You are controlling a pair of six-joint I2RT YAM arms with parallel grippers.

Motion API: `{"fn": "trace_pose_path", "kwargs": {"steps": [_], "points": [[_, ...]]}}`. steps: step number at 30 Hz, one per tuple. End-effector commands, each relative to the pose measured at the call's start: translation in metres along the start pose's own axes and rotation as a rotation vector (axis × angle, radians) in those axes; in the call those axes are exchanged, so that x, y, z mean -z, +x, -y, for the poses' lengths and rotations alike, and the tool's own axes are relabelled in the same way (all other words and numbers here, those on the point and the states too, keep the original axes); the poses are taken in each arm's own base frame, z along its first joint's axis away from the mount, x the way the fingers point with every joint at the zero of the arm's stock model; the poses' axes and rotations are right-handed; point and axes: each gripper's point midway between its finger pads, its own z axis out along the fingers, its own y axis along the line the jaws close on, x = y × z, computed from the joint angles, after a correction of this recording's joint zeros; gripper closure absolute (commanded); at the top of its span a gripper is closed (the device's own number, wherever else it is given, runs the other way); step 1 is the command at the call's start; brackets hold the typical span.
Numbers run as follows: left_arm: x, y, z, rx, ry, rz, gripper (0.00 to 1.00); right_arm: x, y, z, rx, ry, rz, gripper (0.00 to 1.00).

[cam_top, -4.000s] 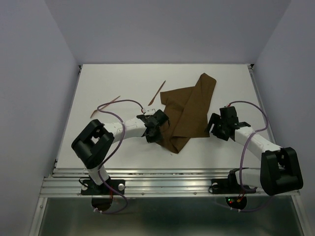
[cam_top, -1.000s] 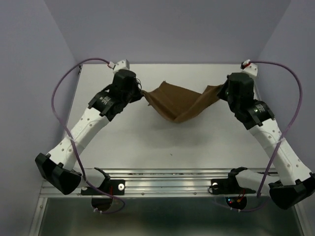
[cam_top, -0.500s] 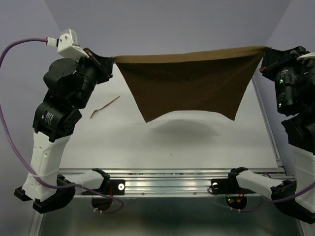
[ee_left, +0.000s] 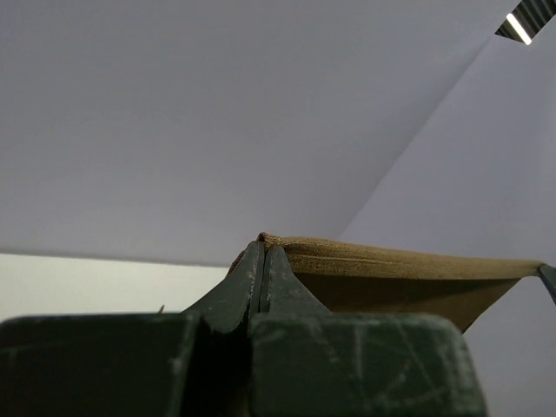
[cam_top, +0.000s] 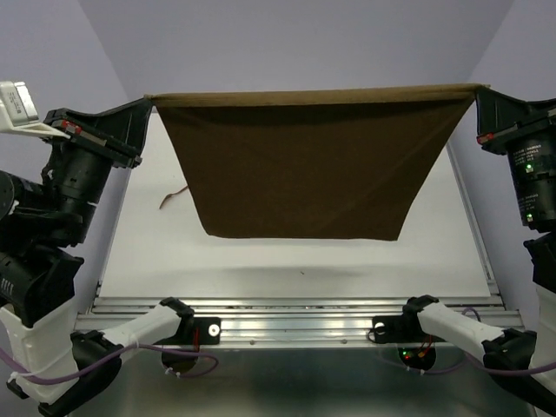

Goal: Fold the napkin into a case and place the utensils inside
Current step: Flatten out the crumpled napkin at the center of the board.

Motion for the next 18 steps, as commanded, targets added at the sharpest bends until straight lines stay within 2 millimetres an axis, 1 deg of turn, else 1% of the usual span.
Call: {"fn": "trace_pose_path", "kwargs": {"steps": [1, 2, 3, 4, 5, 6, 7, 8, 9, 10, 11, 12, 13, 14, 15, 17, 18], "points": [[-0.003, -0.006, 0.005, -0.011, 0.023, 0.028, 1.0, 0.001, -0.01, 0.009, -0.02, 0.048, 0.057, 0.99], [-0.012, 0.007, 0.002, -0.012, 0.012, -0.005, 1.0, -0.004, 0.007, 0.02, -0.005, 0.096, 0.022, 0.99], [-0.02, 0.019, -0.003, -0.012, -0.007, -0.039, 1.0, -0.006, 0.015, 0.032, 0.002, 0.154, 0.018, 0.99], [-0.024, 0.032, -0.007, -0.008, -0.029, -0.08, 1.0, -0.009, 0.028, 0.04, 0.015, 0.184, -0.007, 0.99], [-0.037, 0.048, -0.012, -0.015, -0.05, -0.121, 1.0, -0.016, 0.057, 0.053, 0.045, 0.231, -0.067, 0.99], [-0.044, 0.059, -0.016, -0.022, -0.063, -0.15, 1.0, -0.017, 0.059, 0.056, 0.048, 0.245, -0.071, 0.99], [-0.051, 0.073, -0.021, -0.029, -0.081, -0.185, 1.0, -0.022, 0.085, 0.071, 0.083, 0.302, -0.117, 0.99], [-0.058, 0.084, -0.025, -0.039, -0.092, -0.208, 1.0, -0.028, 0.102, 0.081, 0.111, 0.342, -0.148, 0.99], [-0.071, 0.108, -0.034, -0.054, -0.117, -0.257, 1.0, -0.03, 0.113, 0.092, 0.138, 0.391, -0.159, 0.99], [-0.078, 0.12, -0.04, -0.061, -0.134, -0.277, 1.0, -0.033, 0.132, 0.103, 0.167, 0.424, -0.192, 0.99], [-0.087, 0.126, -0.047, -0.067, -0.143, -0.279, 1.0, -0.038, 0.144, 0.109, 0.19, 0.451, -0.206, 0.99], [-0.099, 0.155, -0.06, -0.077, -0.162, -0.34, 1.0, -0.041, 0.152, 0.117, 0.215, 0.482, -0.211, 0.99], [-0.105, 0.167, -0.066, -0.078, -0.169, -0.362, 1.0, -0.044, 0.164, 0.124, 0.246, 0.504, -0.231, 0.99], [-0.118, 0.181, -0.081, -0.077, -0.191, -0.383, 1.0, -0.049, 0.169, 0.127, 0.272, 0.51, -0.232, 0.99], [-0.122, 0.203, -0.09, -0.072, -0.191, -0.435, 1.0, -0.055, 0.178, 0.134, 0.309, 0.537, -0.24, 0.99], [-0.133, 0.224, -0.103, -0.067, -0.194, -0.462, 1.0, -0.063, 0.192, 0.142, 0.375, 0.557, -0.252, 0.99], [-0.138, 0.251, -0.118, -0.064, -0.212, -0.522, 1.0, -0.07, 0.206, 0.152, 0.414, 0.579, -0.277, 0.99]]}}
